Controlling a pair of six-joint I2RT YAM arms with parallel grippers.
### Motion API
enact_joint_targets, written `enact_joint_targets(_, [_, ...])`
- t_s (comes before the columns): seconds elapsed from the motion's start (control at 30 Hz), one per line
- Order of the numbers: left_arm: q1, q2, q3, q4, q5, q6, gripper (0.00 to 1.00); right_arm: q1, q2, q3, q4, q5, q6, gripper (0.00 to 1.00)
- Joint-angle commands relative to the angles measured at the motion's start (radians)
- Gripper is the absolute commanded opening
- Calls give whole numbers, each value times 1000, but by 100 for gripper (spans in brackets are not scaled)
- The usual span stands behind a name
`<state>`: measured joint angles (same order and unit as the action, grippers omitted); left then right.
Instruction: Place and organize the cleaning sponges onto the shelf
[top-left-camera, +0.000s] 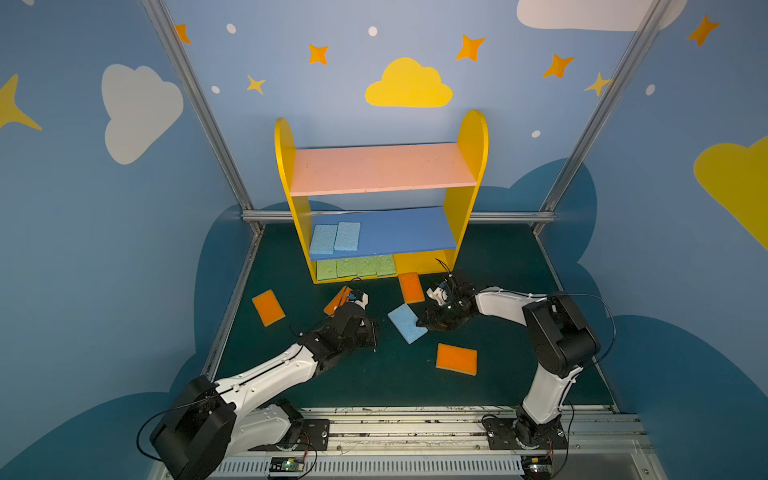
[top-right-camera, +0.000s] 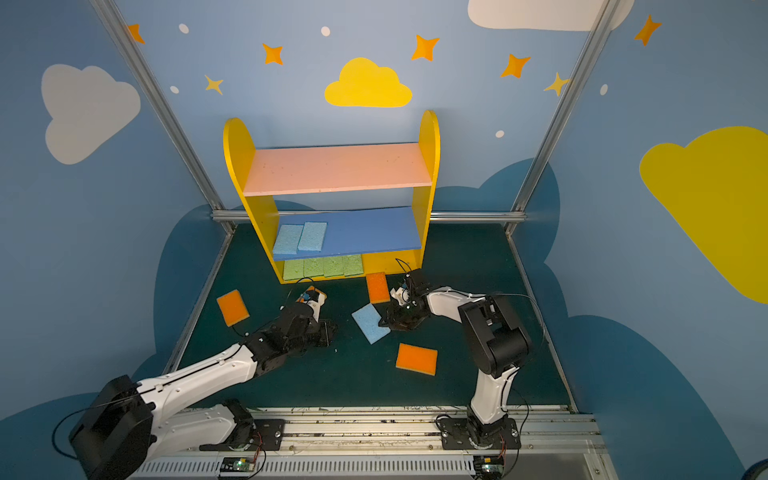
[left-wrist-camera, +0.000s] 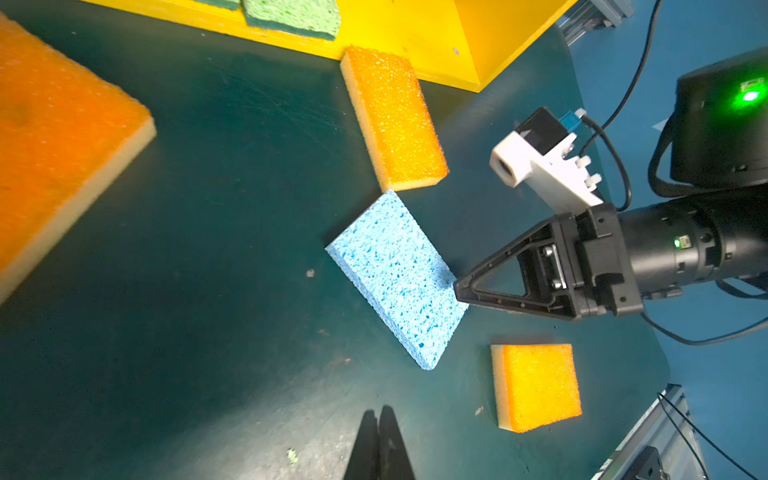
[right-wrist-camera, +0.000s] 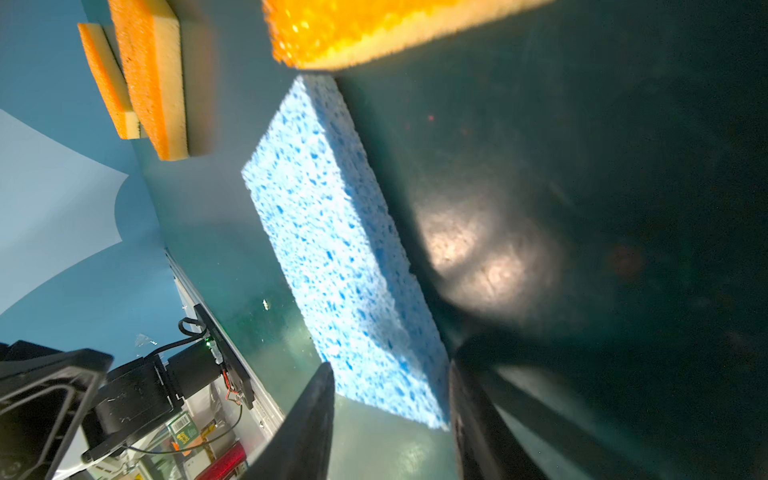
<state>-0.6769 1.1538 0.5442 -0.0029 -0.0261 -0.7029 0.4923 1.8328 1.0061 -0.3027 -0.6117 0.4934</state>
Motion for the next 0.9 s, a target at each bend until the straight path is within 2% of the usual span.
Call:
enact_joint_targets(0.0, [13,-32,-18,-22,-8,11,7,11,12,8,10,-6,15,37])
enact_joint_targets(0.03, [16,-39,-22,-22,-8,12,7,12,12,8,11,-6,18,31])
enact_joint_targets(0.13, [25,-61,-27,-30,-8,14,7,12,5,11,15,-5,31,2])
enact_joint_targets(0.27, [36,-109,-30,-69,-16,23,7,13,-61,5,41,3,54,0])
enact_joint_targets(0.43, [50,-206,-69,-87,-50,25,10,14,-99,80,-30,-15,32,0])
enact_joint_targets(0.47, [54,-224,-79,-86,-52,23,10,14,-95,98,-60,-17,18,1])
enact_joint_targets(0.57, [59,-260,-94,-106,-52,20,11,14,-99,111,-108,14,-24,34])
enact_joint_targets(0.63, [61,-276,-103,-118,-55,20,13,15,-99,92,-110,24,-45,46])
enact_joint_targets(0.73, [66,-294,-118,-123,-58,17,18,24,-88,58,-96,40,-60,54])
enact_joint_targets(0.87, [70,-302,-121,-124,-60,19,23,51,-50,59,-99,87,-58,56])
